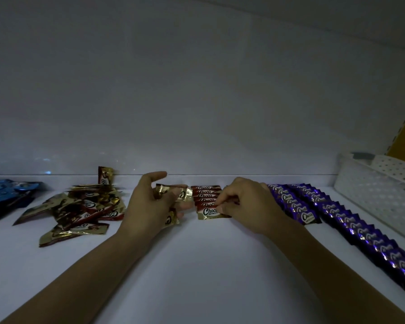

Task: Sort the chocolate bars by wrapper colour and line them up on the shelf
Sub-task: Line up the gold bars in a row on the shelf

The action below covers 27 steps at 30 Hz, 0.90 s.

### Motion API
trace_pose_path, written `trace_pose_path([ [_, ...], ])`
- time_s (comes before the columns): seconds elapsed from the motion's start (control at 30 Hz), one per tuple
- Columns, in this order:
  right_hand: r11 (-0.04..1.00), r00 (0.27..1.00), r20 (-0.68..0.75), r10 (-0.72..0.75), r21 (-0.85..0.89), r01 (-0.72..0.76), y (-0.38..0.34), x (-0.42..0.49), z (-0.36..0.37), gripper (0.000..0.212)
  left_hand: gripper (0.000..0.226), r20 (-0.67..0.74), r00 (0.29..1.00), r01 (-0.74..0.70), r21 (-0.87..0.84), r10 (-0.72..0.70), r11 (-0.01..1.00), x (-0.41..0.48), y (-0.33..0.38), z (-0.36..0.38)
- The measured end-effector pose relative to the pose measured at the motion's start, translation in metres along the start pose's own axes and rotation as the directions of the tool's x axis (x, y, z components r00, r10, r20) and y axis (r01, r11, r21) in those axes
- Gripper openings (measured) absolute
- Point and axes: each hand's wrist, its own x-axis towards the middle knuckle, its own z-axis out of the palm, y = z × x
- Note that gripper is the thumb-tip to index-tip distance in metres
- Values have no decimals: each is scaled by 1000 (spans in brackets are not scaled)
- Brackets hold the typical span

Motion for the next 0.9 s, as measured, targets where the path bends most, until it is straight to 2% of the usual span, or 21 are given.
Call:
trace_pose_path([
  [0.1,999,1000,3,-8,-38,8,1,0,1,9,10,40,999,-11,-40,12,999,-3,2,2],
  [0.2,997,999,-28,-38,-69,36,2,0,4,9,5,60,998,-33,-72,37,997,-4,4,2],
  [0.23,999,998,-59,-37,-9,36,2,1,6,12,7,73,996,-45,-70,51,996,-5,5,1],
  [0.27,992,996,-89,-14,127,25,-1,1,7,11,13,96,993,-61,-58,67,996,-6,6,1],
  [0.33,883,995,-93,40,470,8,-10,1,6,6,31,167,982,-80,-37,85,996,-7,8,1],
  [0.4,761,997,-38,66,649,-25,-18,1,7,7,47,234,969,-70,-33,76,997,-7,8,1],
  [0.5,670,996,31,82,738,-79,-27,-1,12,12,51,275,960,-42,-12,43,999,-7,7,1],
  [0.6,527,986,73,152,838,-143,-30,-3,9,8,41,270,963,-48,112,16,993,-9,5,4],
  [0.7,317,959,82,273,933,-170,-27,2,0,2,23,224,968,-167,227,116,959,-8,1,6],
  [0.73,312,951,53,304,938,-152,-25,3,-3,4,22,211,966,-201,252,148,947,-7,0,6],
  [0.77,390,950,-10,311,913,-118,-22,3,-8,5,23,208,963,-225,277,170,934,-7,0,5],
  [0.8,534,957,-96,274,842,-68,-17,3,-12,6,23,214,959,-249,312,187,917,-7,0,4],
  [0.83,695,970,-166,178,719,-5,-13,3,-16,7,23,225,953,-276,365,204,889,-7,-1,4],
  [0.87,820,983,-177,48,570,63,-9,2,-20,9,22,235,947,-303,435,217,848,-7,-2,3],
  [0.9,894,990,-122,-65,434,112,-8,0,-22,10,21,242,943,-324,508,228,798,-6,-3,3],
])
